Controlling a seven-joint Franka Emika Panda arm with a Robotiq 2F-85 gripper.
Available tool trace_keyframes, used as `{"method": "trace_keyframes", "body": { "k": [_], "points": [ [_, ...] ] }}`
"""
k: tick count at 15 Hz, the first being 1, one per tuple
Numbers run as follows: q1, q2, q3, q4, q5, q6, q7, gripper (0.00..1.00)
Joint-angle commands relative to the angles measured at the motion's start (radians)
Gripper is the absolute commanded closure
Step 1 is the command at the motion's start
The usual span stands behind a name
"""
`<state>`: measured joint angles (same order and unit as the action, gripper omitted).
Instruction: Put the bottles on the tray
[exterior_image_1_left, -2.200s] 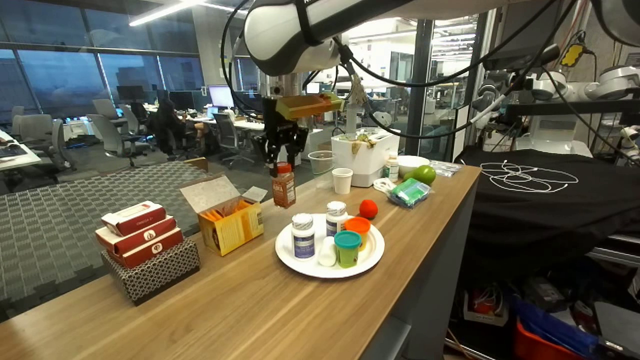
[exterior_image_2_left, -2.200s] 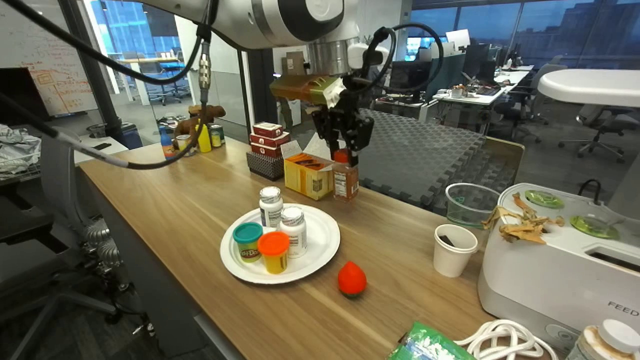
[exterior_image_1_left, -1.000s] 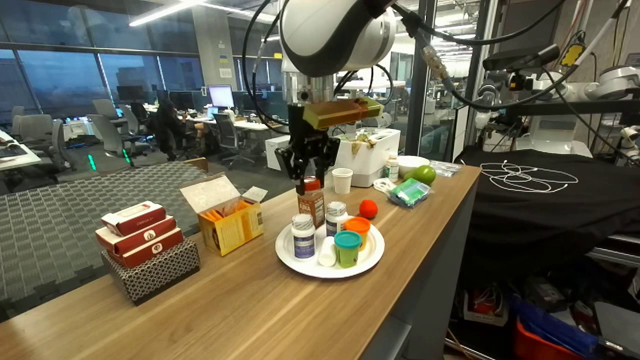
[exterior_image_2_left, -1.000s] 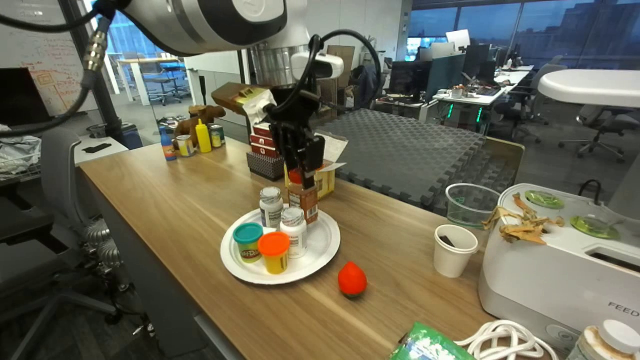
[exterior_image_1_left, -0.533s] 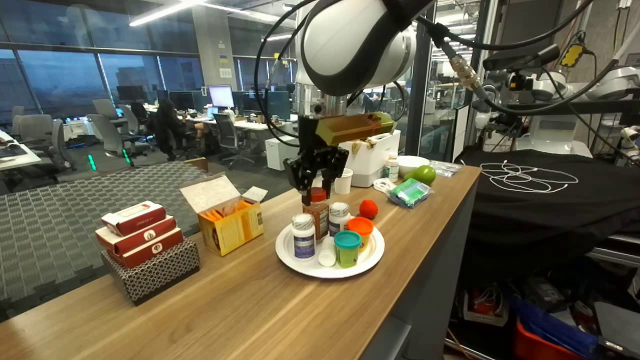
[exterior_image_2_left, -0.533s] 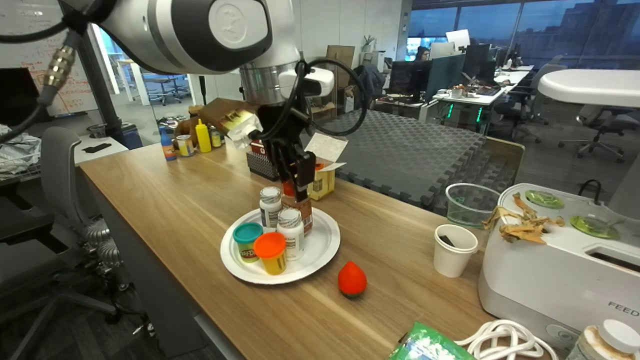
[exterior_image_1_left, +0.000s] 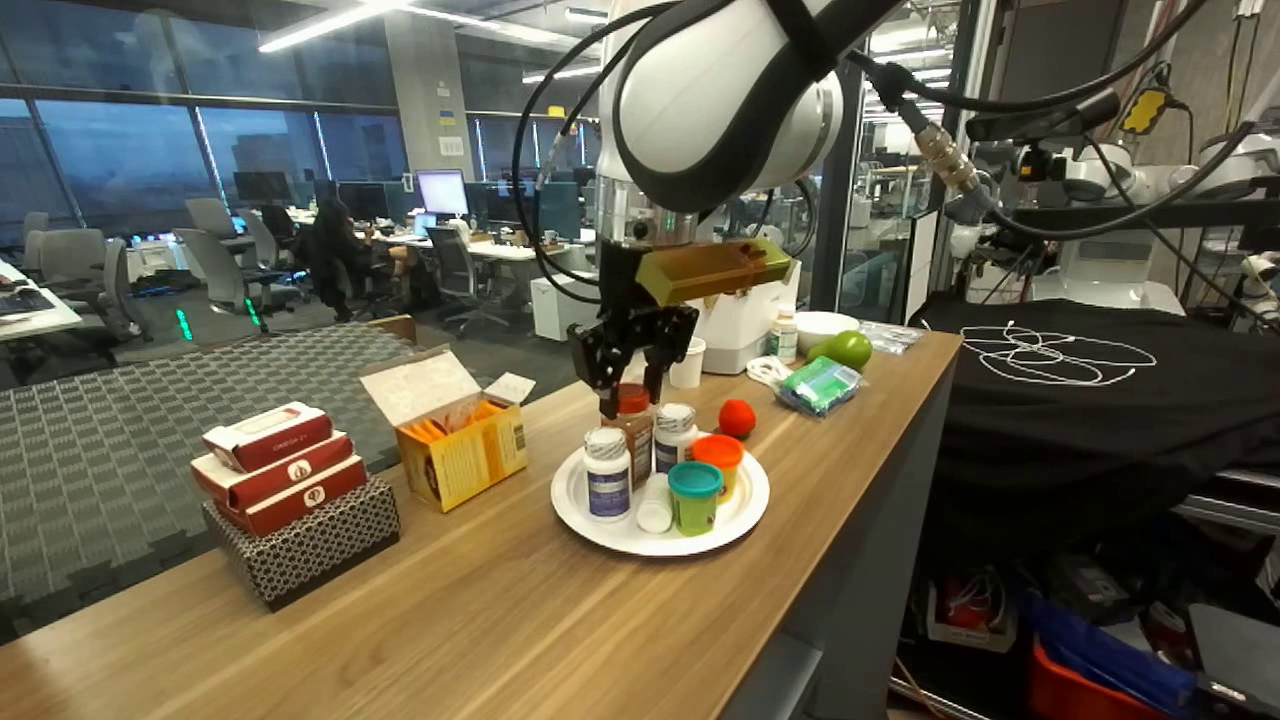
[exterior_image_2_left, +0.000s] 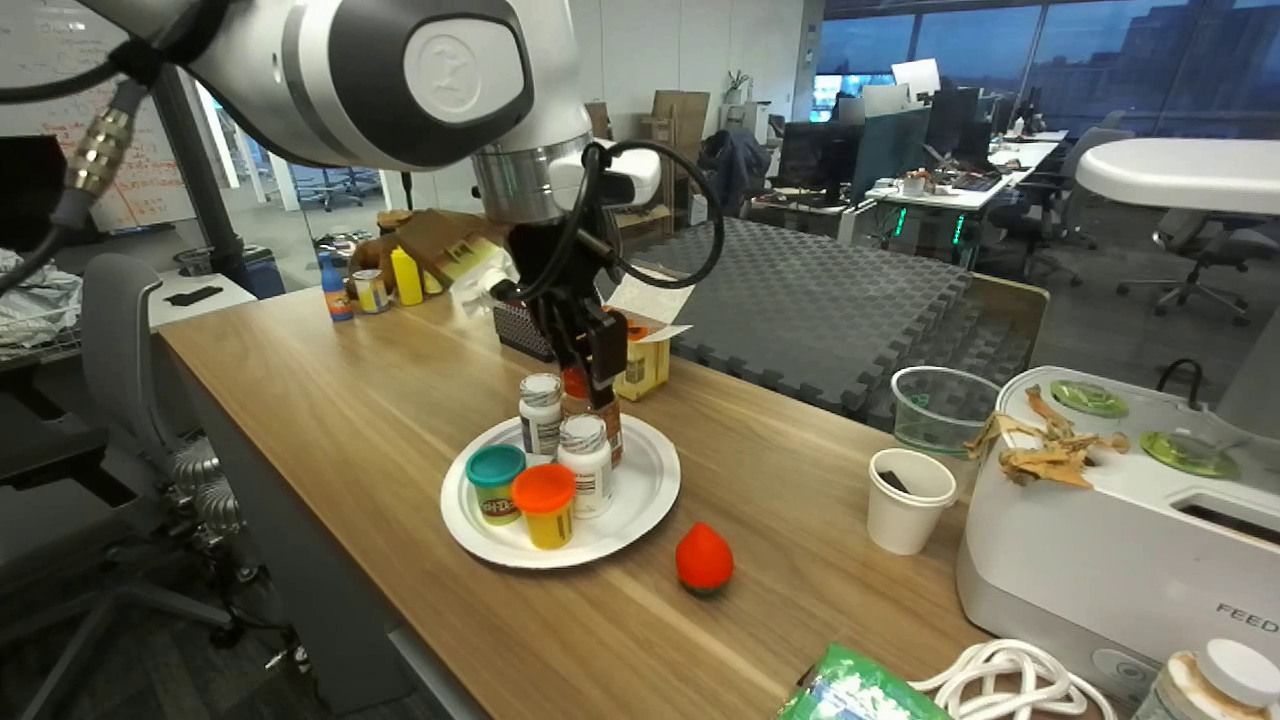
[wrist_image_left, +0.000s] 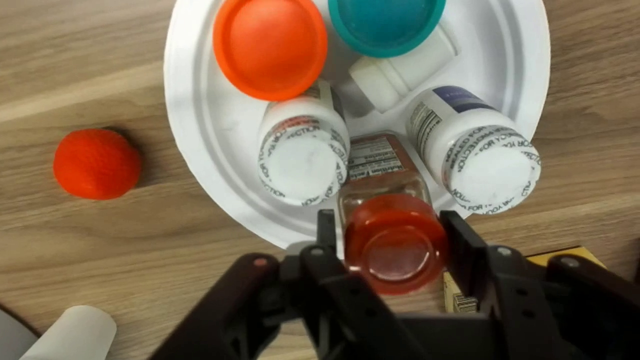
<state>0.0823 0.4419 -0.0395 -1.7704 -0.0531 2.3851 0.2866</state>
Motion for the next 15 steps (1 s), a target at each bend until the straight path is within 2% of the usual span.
{"method": "trace_keyframes", "body": {
  "k": [1,2,3,9,15],
  "points": [
    [0.005,-0.039,0.0,-0.033,0.0,0.033,0.003,0.12],
    [0.004,-0.044,0.0,-0.035,0.001,0.035,0.003,0.04],
    [0.005,-0.049,-0.002,-0.038,-0.003,0.036,0.005,0.0],
    [-0.008,-0.147,-0.026,-0.102,-0.014,0.03,0.016,0.0],
    [-0.076,-0.255,-0.055,-0.244,0.011,0.056,0.002,0.0]
  ]
}}
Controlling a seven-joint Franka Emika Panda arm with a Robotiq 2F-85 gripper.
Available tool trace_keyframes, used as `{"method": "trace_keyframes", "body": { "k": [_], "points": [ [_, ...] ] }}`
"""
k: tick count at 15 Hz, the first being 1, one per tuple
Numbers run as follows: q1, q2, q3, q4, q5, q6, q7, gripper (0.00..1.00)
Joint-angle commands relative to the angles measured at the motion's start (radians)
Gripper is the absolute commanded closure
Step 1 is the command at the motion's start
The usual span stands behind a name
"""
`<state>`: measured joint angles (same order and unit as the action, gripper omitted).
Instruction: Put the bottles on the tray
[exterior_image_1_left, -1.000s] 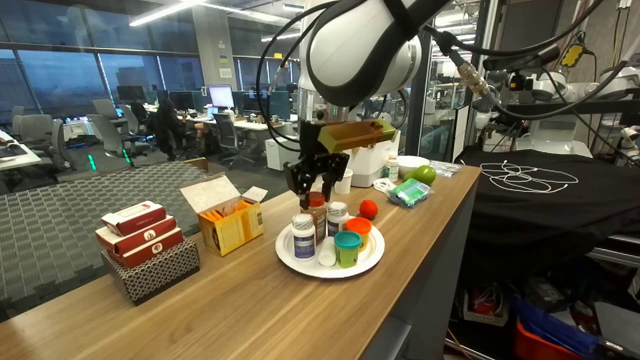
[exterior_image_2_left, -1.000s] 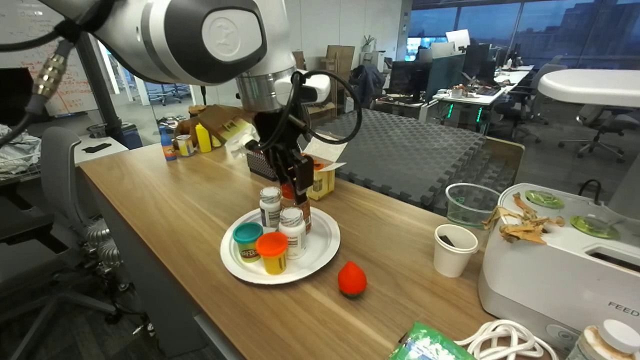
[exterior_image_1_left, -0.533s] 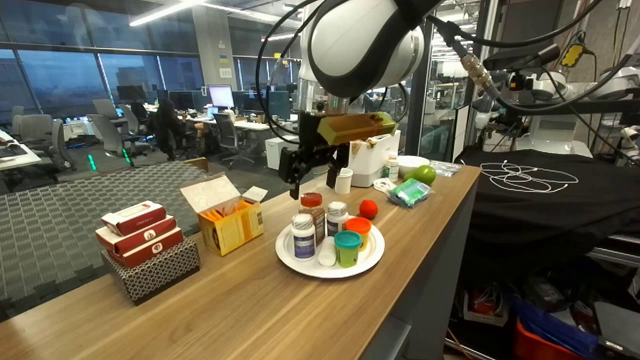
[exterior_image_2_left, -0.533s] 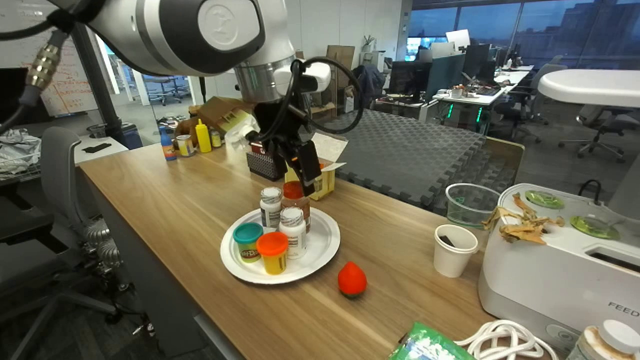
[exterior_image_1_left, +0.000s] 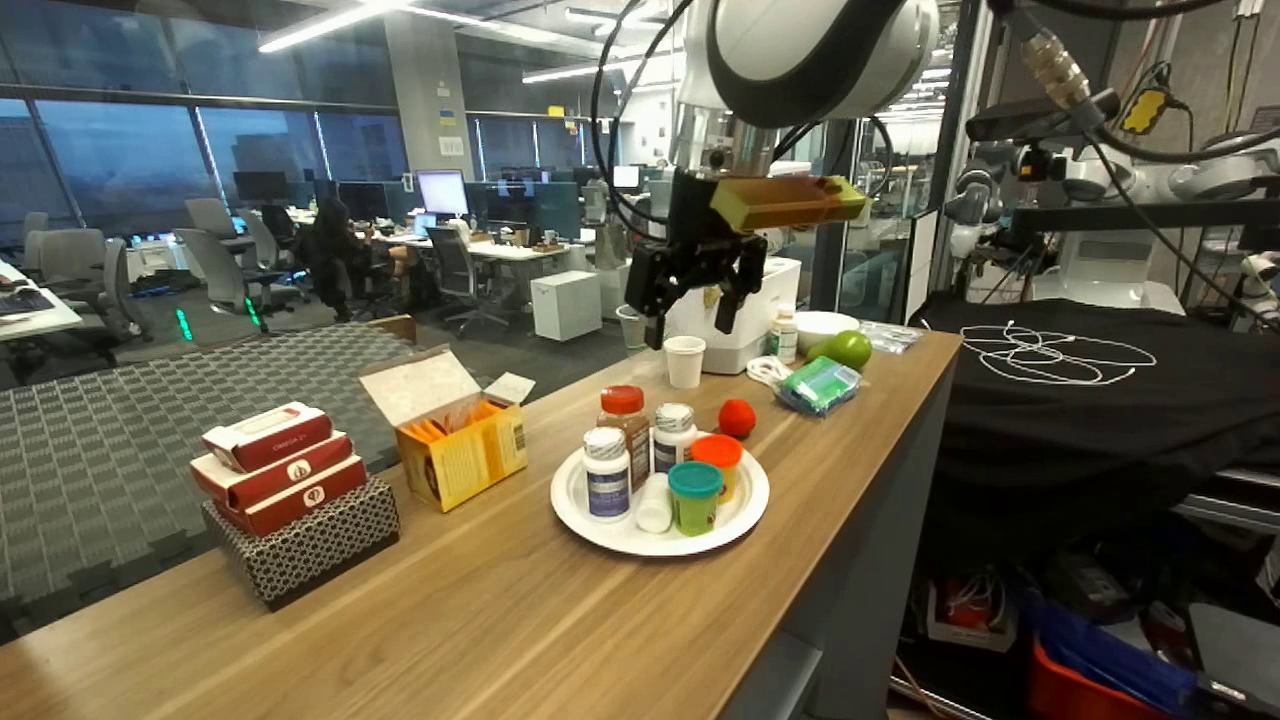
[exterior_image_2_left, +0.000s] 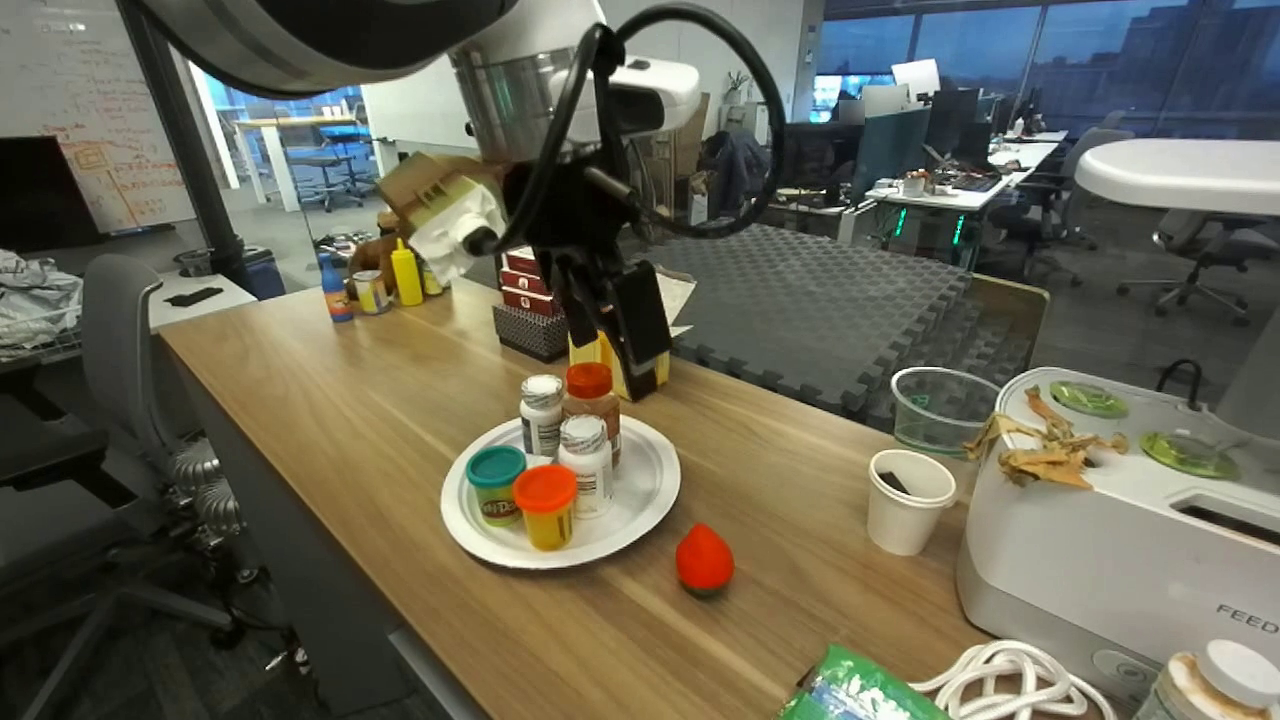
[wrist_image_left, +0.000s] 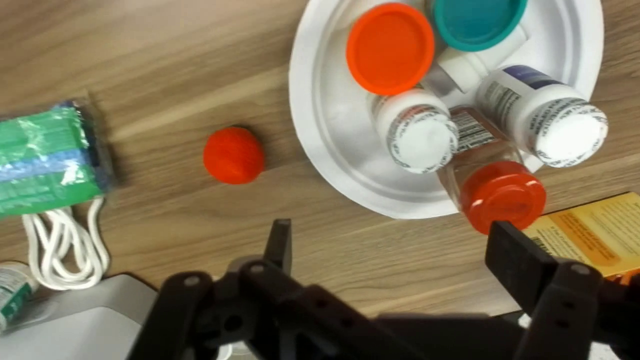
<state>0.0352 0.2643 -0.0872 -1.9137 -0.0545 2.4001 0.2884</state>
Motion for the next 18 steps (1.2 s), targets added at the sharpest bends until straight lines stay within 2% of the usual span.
{"method": "trace_keyframes", "body": {
  "k": [1,6,14,18],
  "points": [
    [-0.042,-0.079,-0.009,-0.11,0.017,0.042,-0.008,0.0],
    [-0.094,-0.034,-0.003,-0.098,0.064,0.025,-0.063,0.0],
    [-0.133,0.072,0.002,-0.061,0.161,0.013,-0.152,0.0],
    [-0.141,0.134,-0.007,-0.027,0.155,0.021,-0.15,0.0]
  ]
}}
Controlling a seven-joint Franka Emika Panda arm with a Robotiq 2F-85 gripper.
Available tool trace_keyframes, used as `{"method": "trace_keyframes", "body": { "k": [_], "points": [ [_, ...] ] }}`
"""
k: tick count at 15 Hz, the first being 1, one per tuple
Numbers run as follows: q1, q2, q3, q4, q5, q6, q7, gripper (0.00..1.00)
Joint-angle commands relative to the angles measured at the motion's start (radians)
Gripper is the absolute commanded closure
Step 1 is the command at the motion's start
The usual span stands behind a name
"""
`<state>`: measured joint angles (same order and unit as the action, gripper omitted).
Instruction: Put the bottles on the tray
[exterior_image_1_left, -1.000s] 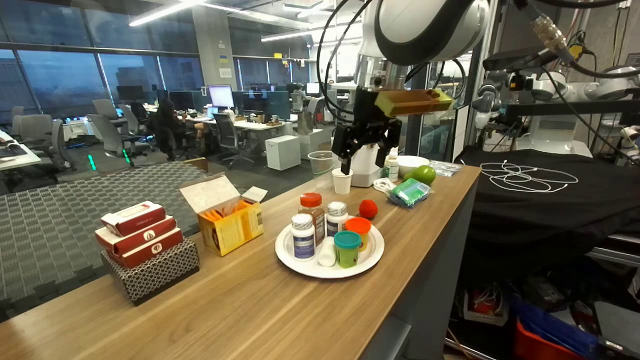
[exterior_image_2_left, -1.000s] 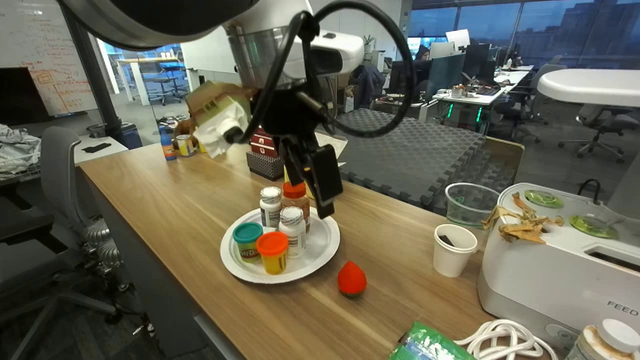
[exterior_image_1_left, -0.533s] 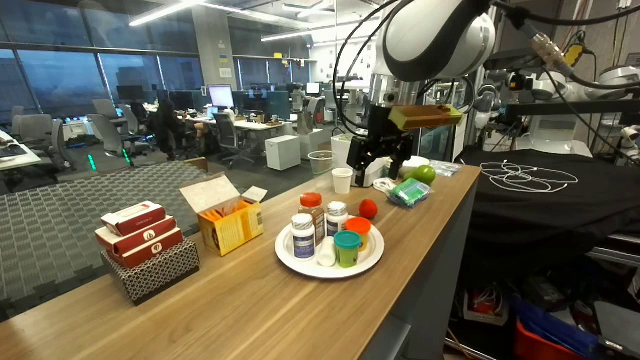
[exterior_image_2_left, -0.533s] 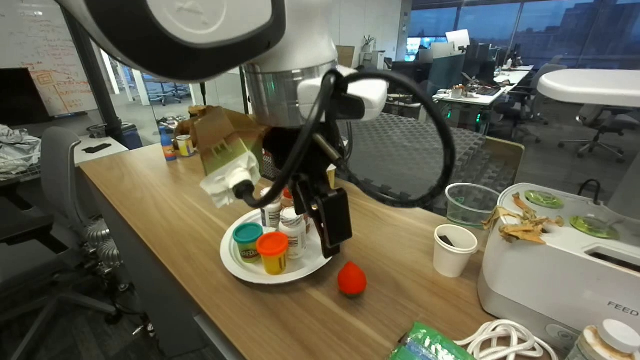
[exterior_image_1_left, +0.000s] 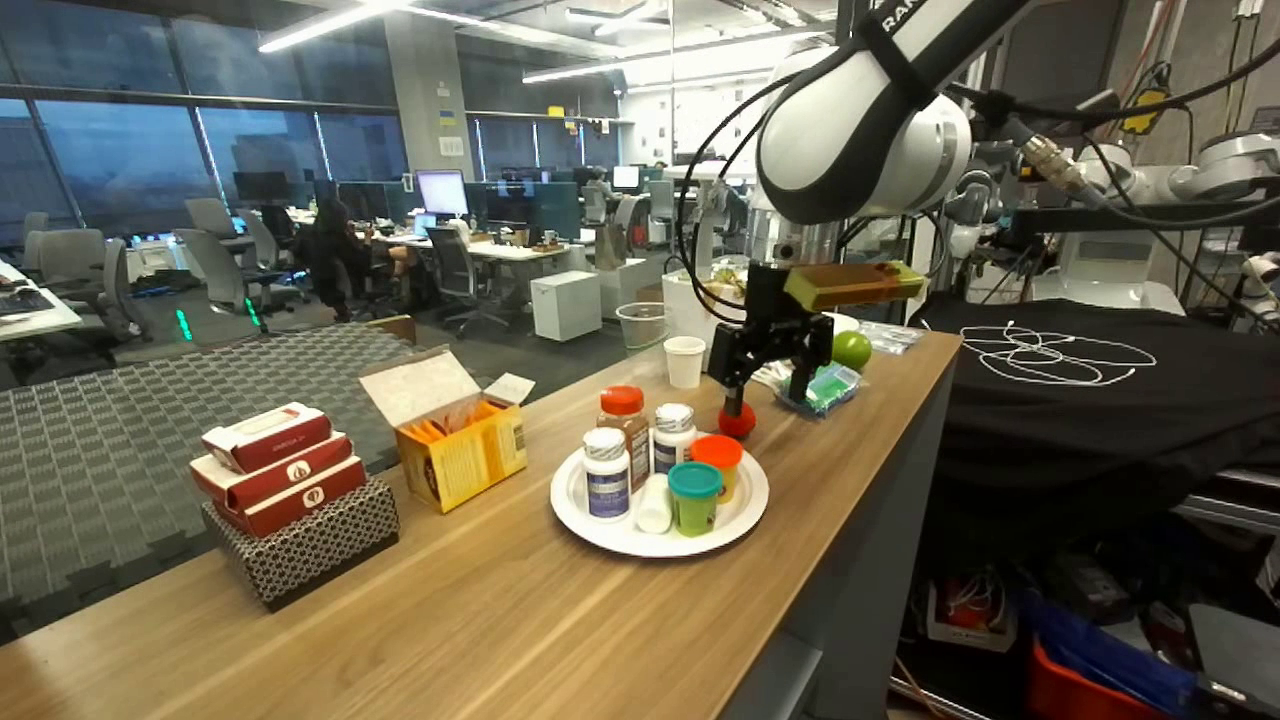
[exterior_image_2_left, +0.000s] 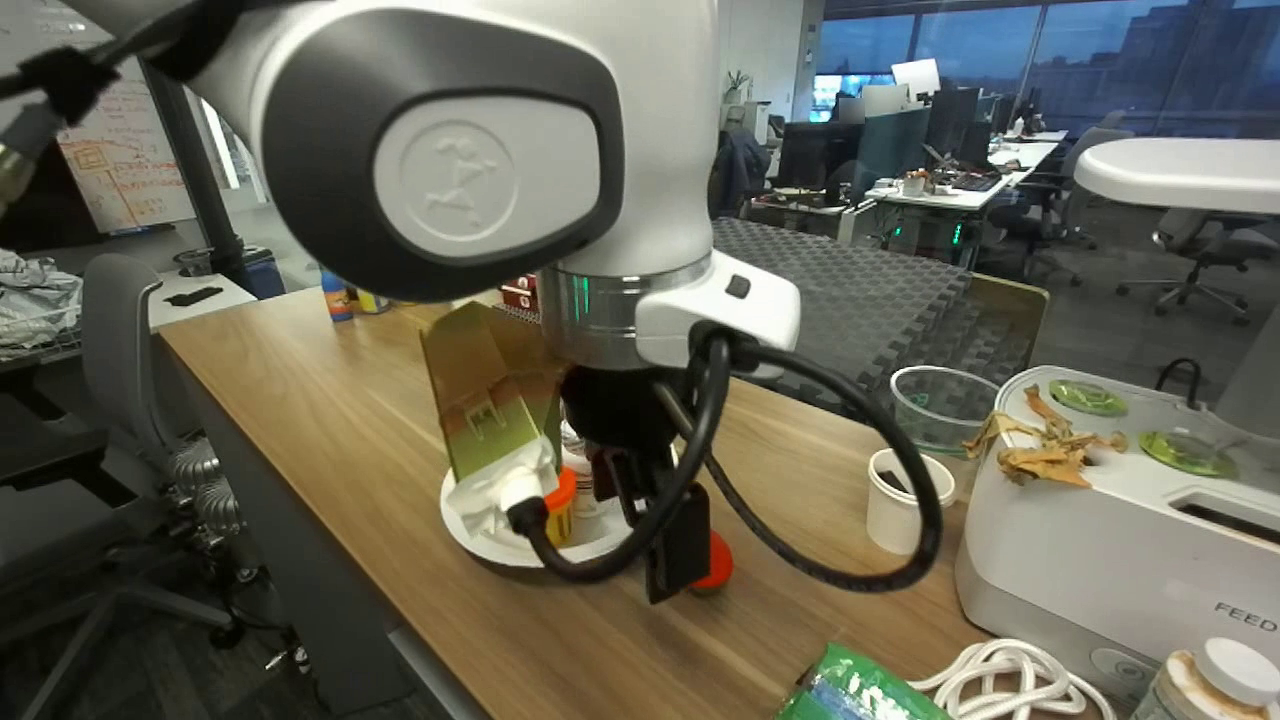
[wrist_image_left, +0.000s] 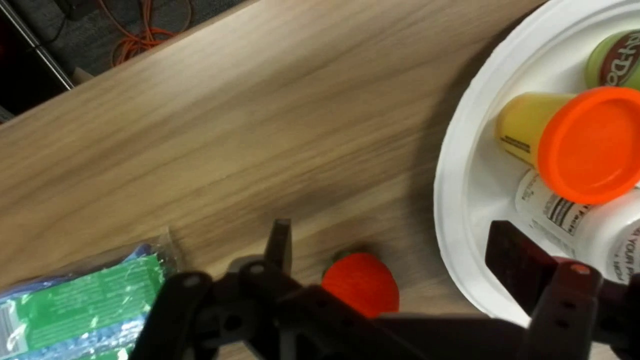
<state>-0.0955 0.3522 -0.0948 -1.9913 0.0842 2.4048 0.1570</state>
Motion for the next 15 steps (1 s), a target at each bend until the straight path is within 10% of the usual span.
{"method": "trace_keyframes", "body": {
  "k": [1,13,14,15],
  "points": [
    [-0.009,0.062,-0.002,0.067,0.009,0.027,-0.009,0.0],
    [-0.018,0.195,0.002,0.219,0.016,0.02,-0.002,0.0],
    [-0.019,0.198,0.005,0.216,0.018,0.02,-0.004,0.03],
    [-0.023,0.201,0.007,0.215,0.023,0.019,-0.006,0.27]
  ]
}}
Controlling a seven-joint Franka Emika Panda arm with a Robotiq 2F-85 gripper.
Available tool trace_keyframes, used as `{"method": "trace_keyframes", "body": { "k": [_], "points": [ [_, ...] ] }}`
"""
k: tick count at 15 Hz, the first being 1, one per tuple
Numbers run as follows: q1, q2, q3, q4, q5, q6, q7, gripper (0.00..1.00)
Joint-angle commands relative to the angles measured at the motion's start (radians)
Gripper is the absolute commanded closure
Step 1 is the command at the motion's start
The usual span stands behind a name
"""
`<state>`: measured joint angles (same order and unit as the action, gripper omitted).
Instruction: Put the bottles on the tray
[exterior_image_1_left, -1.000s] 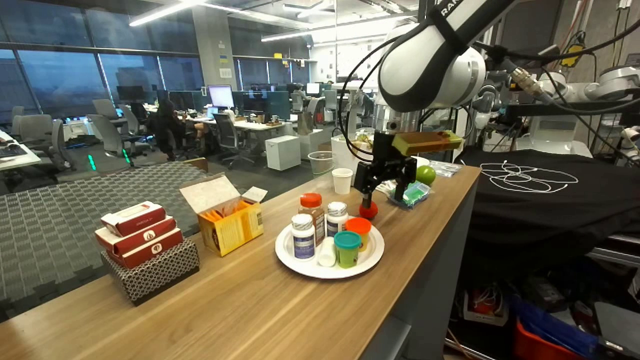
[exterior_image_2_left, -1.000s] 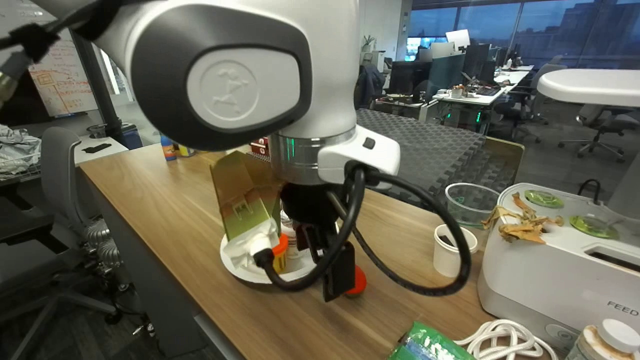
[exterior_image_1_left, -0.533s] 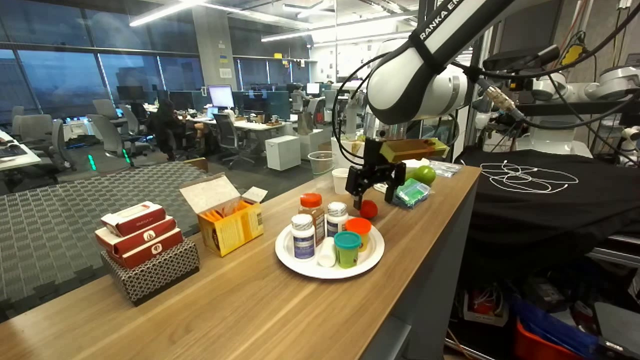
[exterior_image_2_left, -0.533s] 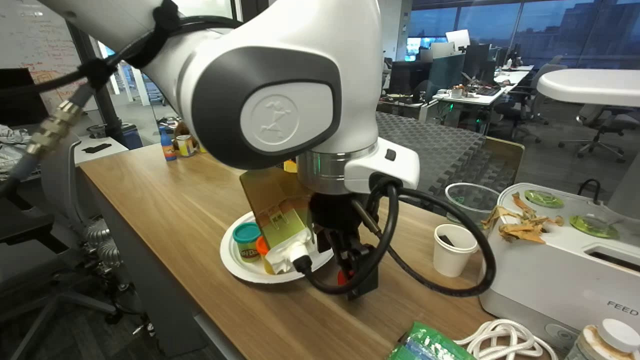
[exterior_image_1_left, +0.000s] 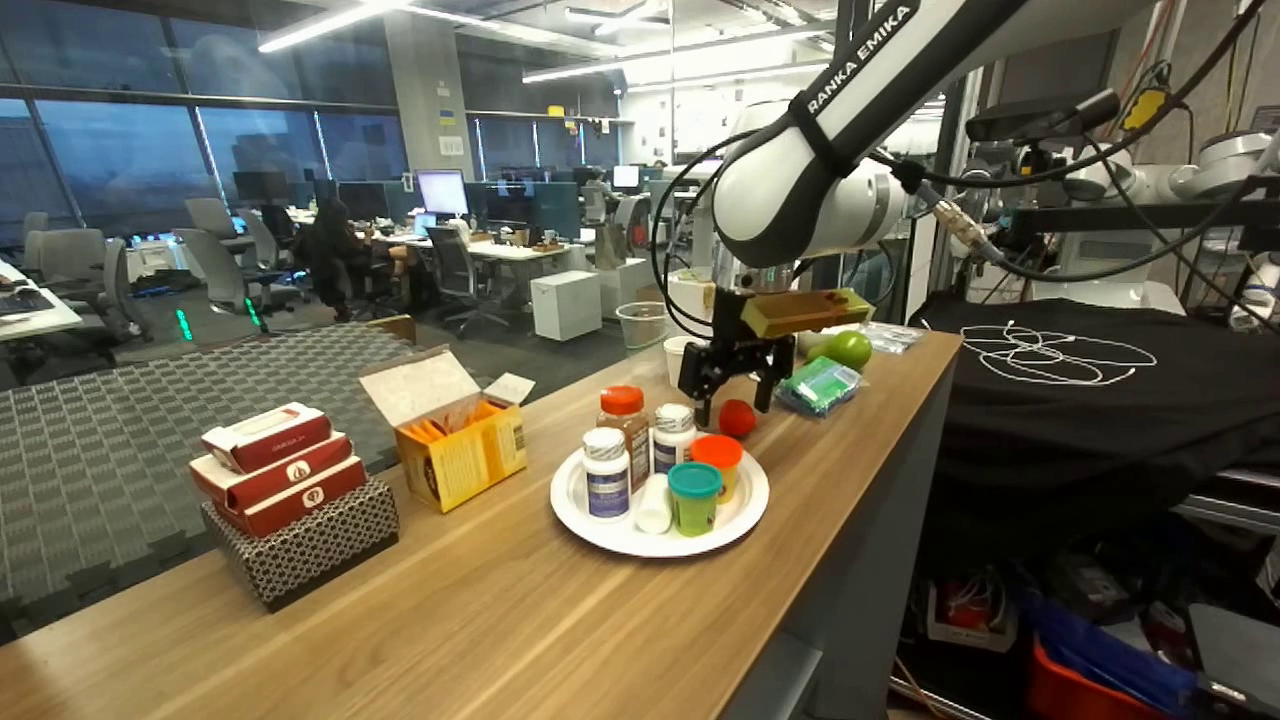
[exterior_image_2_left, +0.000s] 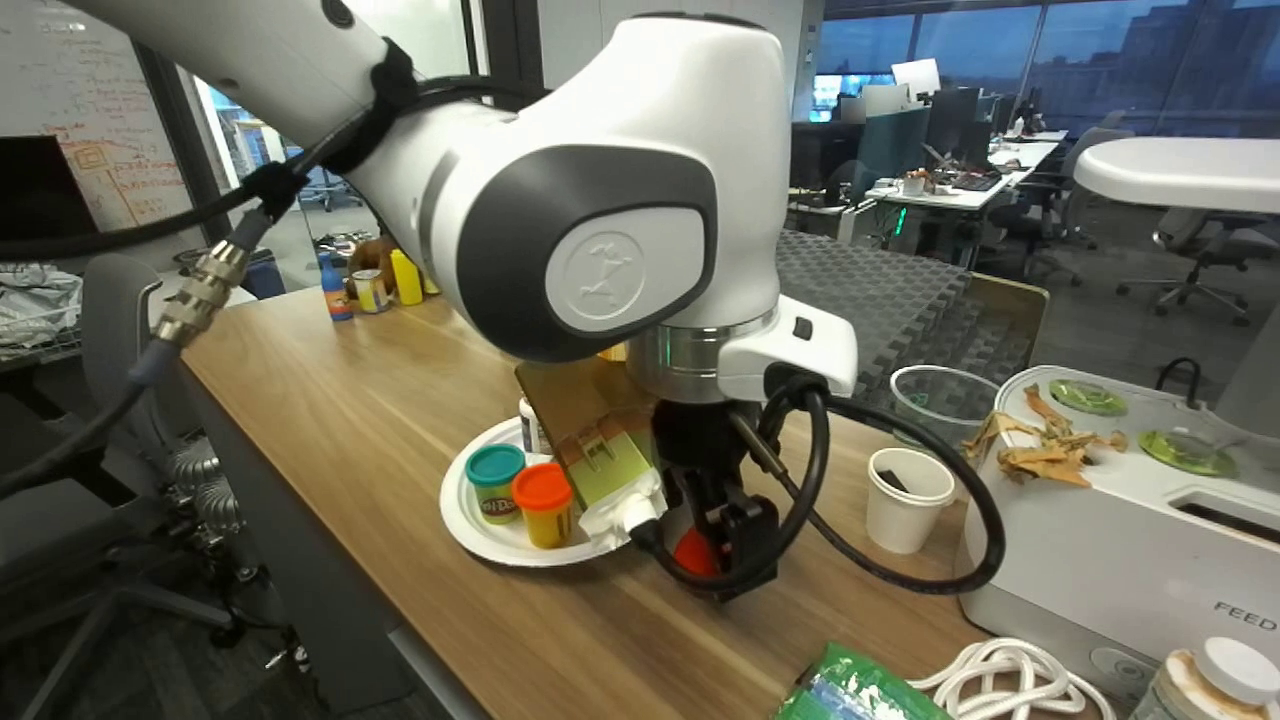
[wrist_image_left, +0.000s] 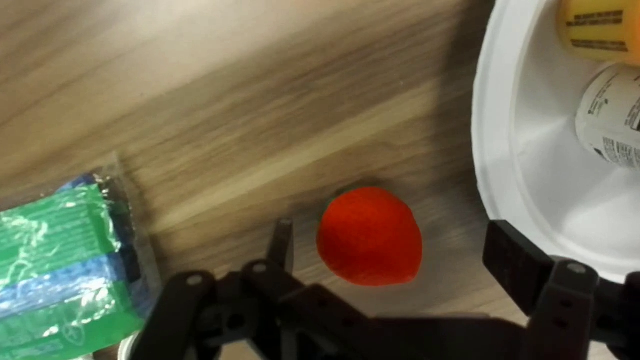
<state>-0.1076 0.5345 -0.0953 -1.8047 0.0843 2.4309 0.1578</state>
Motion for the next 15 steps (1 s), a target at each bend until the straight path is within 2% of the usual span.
{"method": "trace_keyframes", "body": {
  "k": [1,2,8,15],
  "points": [
    [-0.011,0.021,0.007,0.027,0.024,-0.005,-0.006,0.27],
    [-0.011,0.022,0.008,0.024,0.025,-0.003,-0.005,0.28],
    [-0.005,-0.002,0.005,-0.001,0.02,0.002,0.003,0.74],
    [0.04,-0.144,-0.015,-0.095,-0.013,-0.016,0.076,0.74]
  ]
}}
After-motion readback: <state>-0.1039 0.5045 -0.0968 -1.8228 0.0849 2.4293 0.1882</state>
